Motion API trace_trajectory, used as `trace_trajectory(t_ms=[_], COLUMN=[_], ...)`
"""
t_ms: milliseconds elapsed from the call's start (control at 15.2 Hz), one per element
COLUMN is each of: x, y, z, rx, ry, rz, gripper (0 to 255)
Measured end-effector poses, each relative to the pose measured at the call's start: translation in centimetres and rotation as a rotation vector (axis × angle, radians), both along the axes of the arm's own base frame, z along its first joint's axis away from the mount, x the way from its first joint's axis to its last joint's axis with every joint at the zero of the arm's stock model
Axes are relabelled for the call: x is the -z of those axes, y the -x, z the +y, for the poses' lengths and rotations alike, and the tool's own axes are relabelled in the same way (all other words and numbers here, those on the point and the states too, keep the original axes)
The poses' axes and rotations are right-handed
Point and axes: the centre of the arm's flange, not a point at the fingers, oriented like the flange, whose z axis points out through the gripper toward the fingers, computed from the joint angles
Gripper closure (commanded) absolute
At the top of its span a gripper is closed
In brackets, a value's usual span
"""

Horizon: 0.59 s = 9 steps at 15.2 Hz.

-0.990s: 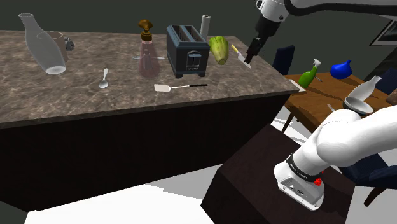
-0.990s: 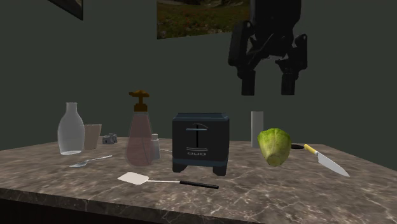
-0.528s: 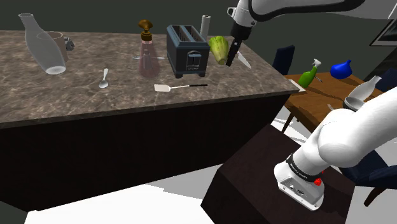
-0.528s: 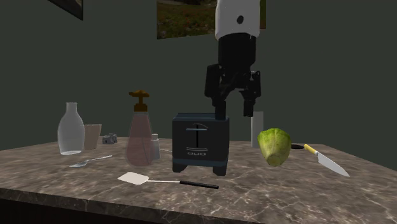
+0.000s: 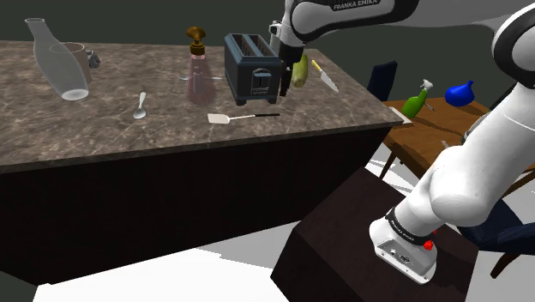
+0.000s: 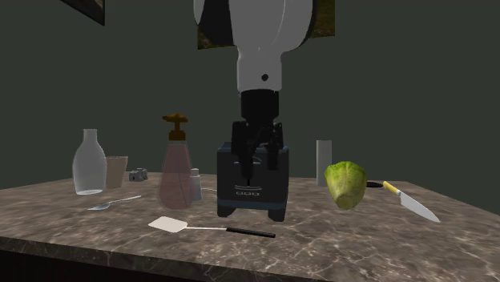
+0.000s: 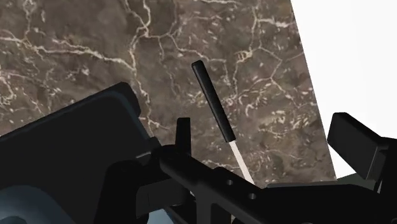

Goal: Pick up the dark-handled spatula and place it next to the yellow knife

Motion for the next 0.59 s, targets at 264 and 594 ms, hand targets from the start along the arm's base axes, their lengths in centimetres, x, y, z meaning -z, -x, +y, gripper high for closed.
trace_trajectory(t_ms=[264,594], x=[2.5,6.5], y=[-3.3,-7.3], z=[3.5,7.5], rx=[-0.133,-0.3], ry=[0.012,0.026], rz=[0.028,0.063], gripper=[0,0])
